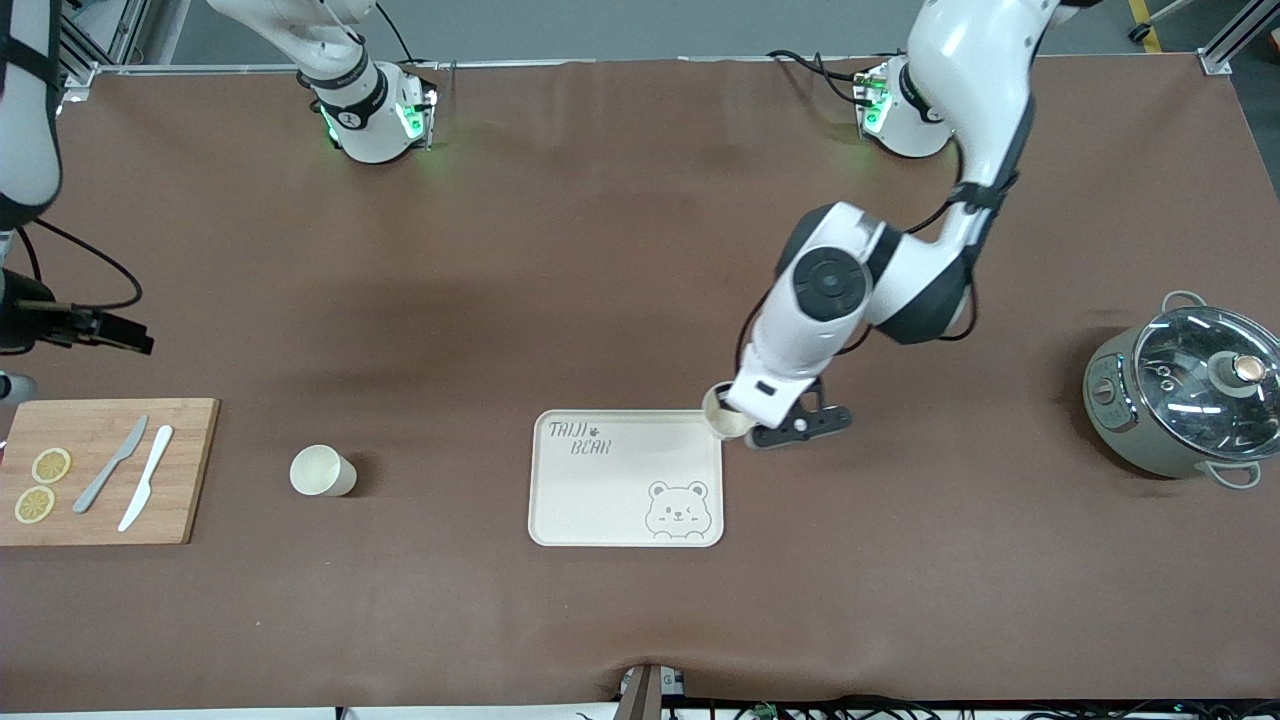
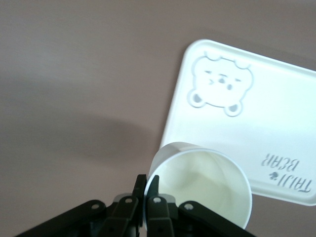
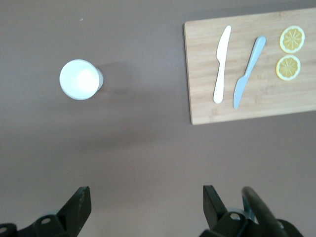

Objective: Place white IKEA cup upright on tray with both arms
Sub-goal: 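Carry the cup with the left gripper over the white tray, then lower the cup with the left gripper while the right gripper grasps the other cup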

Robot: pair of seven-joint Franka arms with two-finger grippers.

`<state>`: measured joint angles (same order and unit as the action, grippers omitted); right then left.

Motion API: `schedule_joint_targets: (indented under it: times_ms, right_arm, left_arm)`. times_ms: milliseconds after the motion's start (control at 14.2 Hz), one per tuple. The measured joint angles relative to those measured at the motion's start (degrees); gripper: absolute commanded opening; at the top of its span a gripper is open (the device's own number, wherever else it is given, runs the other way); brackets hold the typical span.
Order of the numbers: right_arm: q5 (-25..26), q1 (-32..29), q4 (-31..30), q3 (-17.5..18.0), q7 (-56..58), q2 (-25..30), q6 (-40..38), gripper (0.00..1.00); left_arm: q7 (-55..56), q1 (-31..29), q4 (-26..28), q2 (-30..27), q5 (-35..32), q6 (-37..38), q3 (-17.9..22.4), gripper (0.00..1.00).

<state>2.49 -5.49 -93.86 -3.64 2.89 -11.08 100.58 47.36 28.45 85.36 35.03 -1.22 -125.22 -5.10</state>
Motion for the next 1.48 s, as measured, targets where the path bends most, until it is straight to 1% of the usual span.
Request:
schedule_joint_targets:
  times_ms: [211,282,423,564,846,1057,1339,1410,1480]
  right_arm:
    - [-0.21,-0.08,-3.88,0.16,-0.01,-1.31,7.58,1.0]
    - [-1.03,-0.08,-4.37,0.22,-0.03,-1.97,9.37,1.0]
    - [-4.21,-0.08,-4.7,0.25,-0.03,-3.52,12.63,1.0]
    - [-5.47,-0.05,-4.82,0.39,-0.02,-5.61,16.47,1.0]
    - [-5.65,0.02,-4.87,0.76,-0.02,-10.4,23.54,1.0]
    - [-5.7,0.25,-4.86,0.92,-0.03,-12.62,26.58,1.0]
    - [-5.74,1.31,-4.88,1.12,-0.1,-15.49,30.26,1.0]
    - [-5.74,1.64,-4.88,1.14,-0.11,-16.15,31.17,1.0]
    - [-5.75,1.94,-4.88,1.14,-0.13,-16.78,32.19,1.0]
  left_arm:
    - [2.65,4.57,-6.98,7.0,0.0,-0.19,2.75,0.0]
    - [3.1,5.58,-8.81,8.51,0.0,-0.35,3.32,0.0]
    - [3.31,6.57,-10.71,10.26,0.0,-1.71,3.62,0.0]
    - [3.45,6.91,-11.18,11.39,0.0,-4.12,3.79,0.0]
    - [3.46,7.25,-11.38,13.55,0.0,-8.17,4.71,0.0]
    - [3.46,8.72,-11.46,15.1,0.0,-9.94,6.63,0.0]
    - [3.46,9.26,-11.64,16.16,0.0,-11.01,7.07,0.0]
    - [3.51,9.26,-11.65,16.24,0.0,-11.47,7.1,0.47]
    - [3.91,9.25,-11.66,16.33,0.0,-11.88,7.12,0.99]
